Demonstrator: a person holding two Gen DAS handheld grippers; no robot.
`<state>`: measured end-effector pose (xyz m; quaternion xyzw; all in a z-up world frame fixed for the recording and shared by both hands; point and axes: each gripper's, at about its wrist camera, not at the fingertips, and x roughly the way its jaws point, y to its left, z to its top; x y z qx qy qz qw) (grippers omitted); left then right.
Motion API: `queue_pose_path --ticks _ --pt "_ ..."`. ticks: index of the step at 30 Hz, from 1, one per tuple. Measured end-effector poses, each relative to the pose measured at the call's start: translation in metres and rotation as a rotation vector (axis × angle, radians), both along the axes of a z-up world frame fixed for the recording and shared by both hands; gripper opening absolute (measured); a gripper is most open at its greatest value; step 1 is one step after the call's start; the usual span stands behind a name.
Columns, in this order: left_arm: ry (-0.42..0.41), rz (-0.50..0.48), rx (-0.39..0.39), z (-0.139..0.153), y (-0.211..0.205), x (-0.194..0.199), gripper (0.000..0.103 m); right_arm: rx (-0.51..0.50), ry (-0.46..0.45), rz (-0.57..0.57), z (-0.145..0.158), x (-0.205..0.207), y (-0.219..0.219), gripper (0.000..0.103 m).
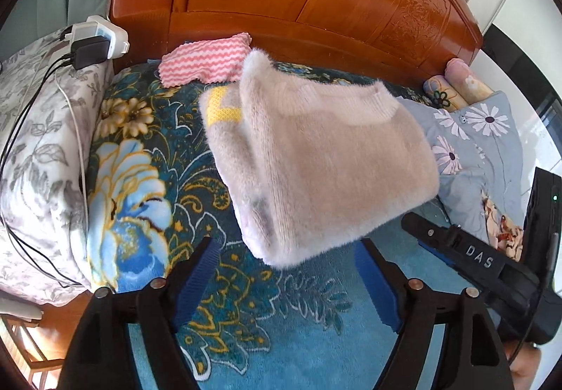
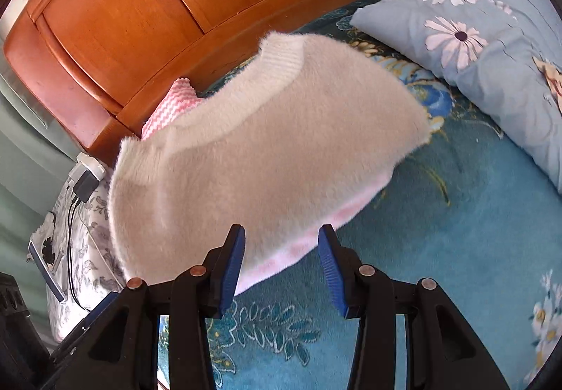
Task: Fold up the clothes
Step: 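Lower the folded sweater onto the pink garment and open both grippers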
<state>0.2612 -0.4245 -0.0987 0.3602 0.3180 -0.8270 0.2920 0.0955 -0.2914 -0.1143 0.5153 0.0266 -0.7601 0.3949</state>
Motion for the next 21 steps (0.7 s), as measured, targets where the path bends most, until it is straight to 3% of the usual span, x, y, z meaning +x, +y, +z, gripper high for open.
queue_pose_path --ticks 5,8,10,15,18,21 --pt "-0.009 -0.006 -0.041 0.0 0.026 0.009 0.103 0.008 0.052 -0.062 -0.016 0.025 0.03 0.05" --pt "-0.015 -0.001 -0.046 -0.002 0.032 0.008 0.103 0.024 0.092 -0.065 -0.016 0.03 0.039 0.055" --pt "-0.033 0.006 -0.069 0.0 0.036 0.006 0.103 -0.016 0.099 -0.081 -0.011 0.029 0.047 0.07" --pt "-0.055 0.035 -0.112 0.002 0.039 0.003 0.103 -0.043 0.167 -0.095 -0.001 0.033 0.054 0.071" --pt "-0.055 0.062 -0.116 -0.001 0.039 0.005 0.103 -0.071 0.203 -0.123 0.005 0.034 0.058 0.084" --pt "-0.062 0.086 -0.132 -0.002 0.038 0.004 0.103 -0.1 0.258 -0.129 0.012 0.032 0.058 0.084"
